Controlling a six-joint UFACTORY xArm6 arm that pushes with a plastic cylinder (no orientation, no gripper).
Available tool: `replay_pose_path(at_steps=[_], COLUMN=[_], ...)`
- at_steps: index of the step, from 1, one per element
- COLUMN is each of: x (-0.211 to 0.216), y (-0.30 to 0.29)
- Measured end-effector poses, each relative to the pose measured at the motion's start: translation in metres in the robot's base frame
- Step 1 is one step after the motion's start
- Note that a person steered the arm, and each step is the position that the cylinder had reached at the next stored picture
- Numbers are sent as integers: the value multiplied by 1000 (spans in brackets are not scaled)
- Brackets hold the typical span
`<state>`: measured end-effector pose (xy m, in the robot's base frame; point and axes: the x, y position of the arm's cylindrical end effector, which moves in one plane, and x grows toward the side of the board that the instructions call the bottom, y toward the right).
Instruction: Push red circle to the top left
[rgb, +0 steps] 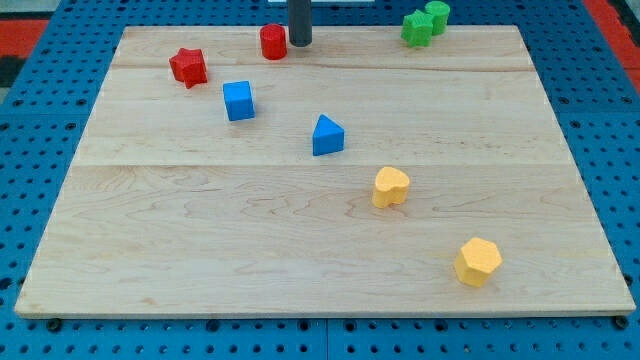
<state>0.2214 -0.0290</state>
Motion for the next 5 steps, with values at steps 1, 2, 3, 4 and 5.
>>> replay_pose_path(at_steps=[1,2,3,4,5], x=[-1,-2,-1,30,52], y=[-32,-96,-119,-107,-114])
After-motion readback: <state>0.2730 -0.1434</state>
